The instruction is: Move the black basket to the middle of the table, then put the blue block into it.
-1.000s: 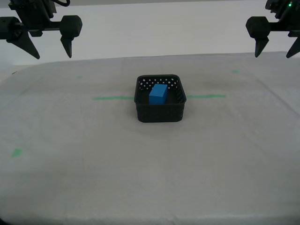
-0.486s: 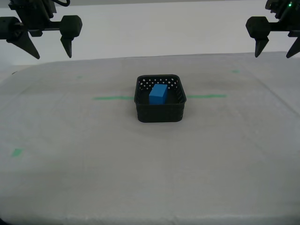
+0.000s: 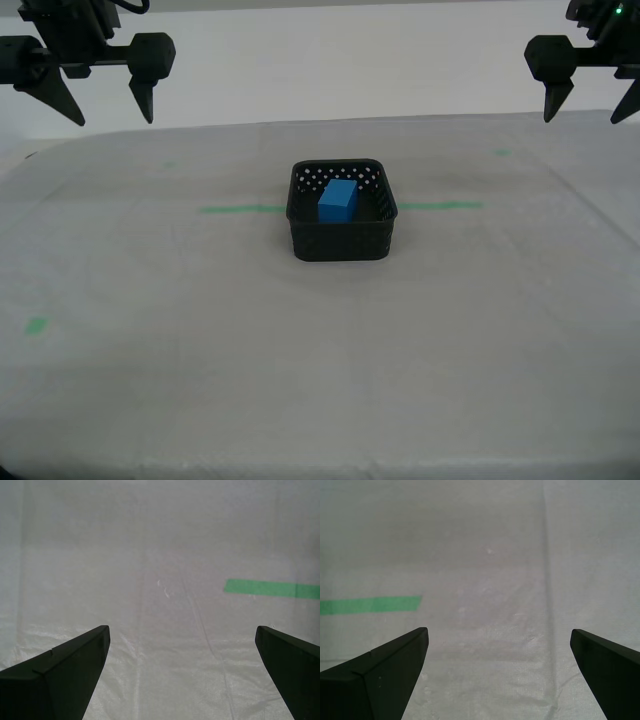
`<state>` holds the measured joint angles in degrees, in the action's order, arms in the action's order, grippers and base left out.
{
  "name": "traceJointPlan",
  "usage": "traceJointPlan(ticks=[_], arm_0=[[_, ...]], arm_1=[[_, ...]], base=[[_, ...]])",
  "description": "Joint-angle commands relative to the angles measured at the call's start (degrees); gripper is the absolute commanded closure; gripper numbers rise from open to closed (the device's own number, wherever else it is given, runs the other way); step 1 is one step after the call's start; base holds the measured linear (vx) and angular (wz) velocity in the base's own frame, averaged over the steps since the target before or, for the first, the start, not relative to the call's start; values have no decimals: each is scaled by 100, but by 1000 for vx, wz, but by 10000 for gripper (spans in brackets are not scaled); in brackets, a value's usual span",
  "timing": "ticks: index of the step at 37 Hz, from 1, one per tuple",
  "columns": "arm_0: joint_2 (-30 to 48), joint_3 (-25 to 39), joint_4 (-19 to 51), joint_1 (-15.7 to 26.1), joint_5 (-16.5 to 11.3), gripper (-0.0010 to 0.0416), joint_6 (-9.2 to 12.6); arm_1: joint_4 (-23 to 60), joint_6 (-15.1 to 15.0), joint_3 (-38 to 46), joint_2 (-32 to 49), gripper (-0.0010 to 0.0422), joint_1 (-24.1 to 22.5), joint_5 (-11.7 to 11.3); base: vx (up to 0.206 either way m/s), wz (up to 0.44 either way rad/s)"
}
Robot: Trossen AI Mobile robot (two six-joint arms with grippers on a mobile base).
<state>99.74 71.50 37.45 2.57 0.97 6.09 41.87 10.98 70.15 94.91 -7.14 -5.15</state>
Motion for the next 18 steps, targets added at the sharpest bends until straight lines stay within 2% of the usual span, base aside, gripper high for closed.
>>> traceJointPlan(ticks=[1,18], arm_0=[[0,0,-7,0,-2,7,-9],[0,0,-9,0,-2,7,-9]], arm_1=[[0,-4,2,0,12,-2,-9],[0,-4,2,0,12,-2,-9]], base=[[0,0],[0,0]])
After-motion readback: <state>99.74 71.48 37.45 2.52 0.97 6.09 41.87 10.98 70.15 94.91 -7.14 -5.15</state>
